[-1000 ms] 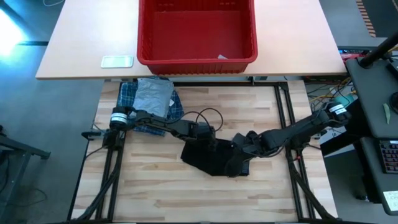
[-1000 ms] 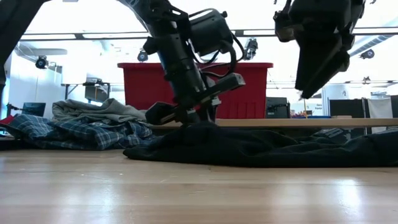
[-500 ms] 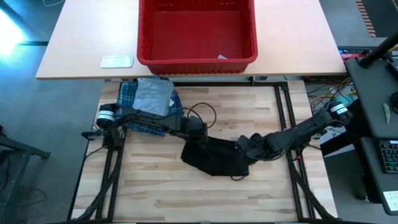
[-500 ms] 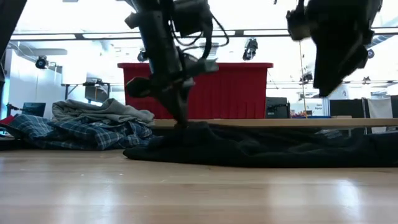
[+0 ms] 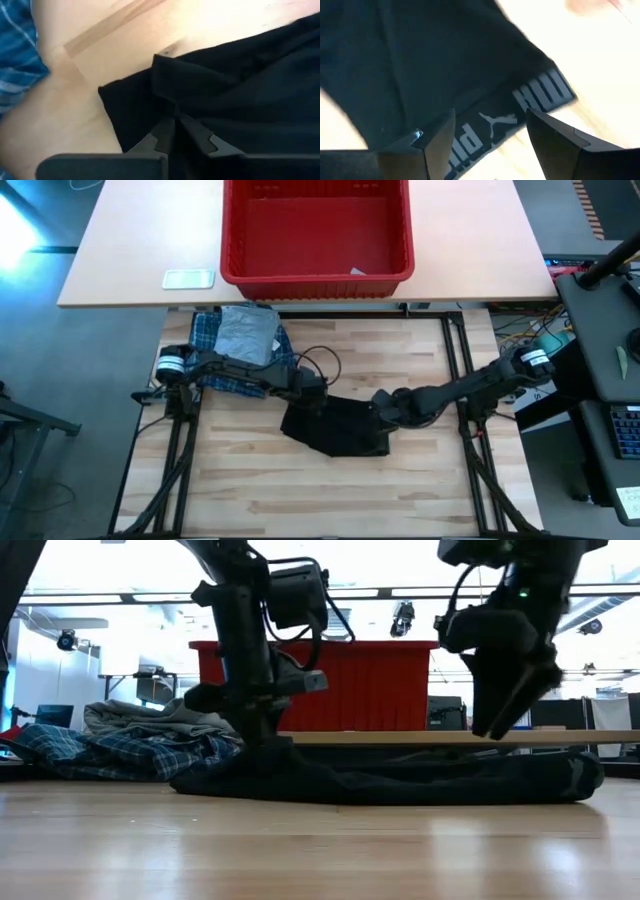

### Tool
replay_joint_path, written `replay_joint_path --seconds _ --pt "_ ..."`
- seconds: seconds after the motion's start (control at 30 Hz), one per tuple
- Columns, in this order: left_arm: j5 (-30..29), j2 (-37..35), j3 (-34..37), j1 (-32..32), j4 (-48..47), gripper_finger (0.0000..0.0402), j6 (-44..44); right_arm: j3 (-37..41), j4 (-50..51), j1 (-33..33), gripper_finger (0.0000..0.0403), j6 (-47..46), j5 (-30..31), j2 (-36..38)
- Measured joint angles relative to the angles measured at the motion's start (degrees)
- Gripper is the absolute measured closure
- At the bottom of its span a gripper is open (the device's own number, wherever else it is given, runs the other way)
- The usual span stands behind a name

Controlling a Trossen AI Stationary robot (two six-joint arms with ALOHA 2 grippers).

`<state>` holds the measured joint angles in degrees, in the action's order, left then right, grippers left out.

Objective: Fold Laundry from Bin
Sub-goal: Fold the black underwear

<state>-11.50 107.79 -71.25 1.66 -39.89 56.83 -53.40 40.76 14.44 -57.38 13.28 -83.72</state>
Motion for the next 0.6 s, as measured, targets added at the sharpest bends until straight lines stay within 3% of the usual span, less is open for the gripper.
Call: replay_joint_path --seconds 0.13,0.3,0.47,0.6 --pt "0.0 -0.09 -1.28 0.55 -3.62 0.0366 -2.14 -0.15 -0.69 -2.37 0.0168 15.85 -6.18 0.02" --pt "1.84 -0.78 -2.14 0.91 -9.36 0.0298 -4.8 1.7 -0.9 -2.35 0.0168 34.83 -9.44 -0.89" --pt "7.71 -5.04 -2.11 -0.33 -10.85 0.0218 -5.66 4.89 -3.5 -3.31 0.0168 38.43 -13.3 -5.1" --pt "9.53 -10.26 -1.26 -3.32 -10.73 0.0178 -3.5 5.41 -5.09 -3.24 0.0168 37.43 -13.34 -8.05"
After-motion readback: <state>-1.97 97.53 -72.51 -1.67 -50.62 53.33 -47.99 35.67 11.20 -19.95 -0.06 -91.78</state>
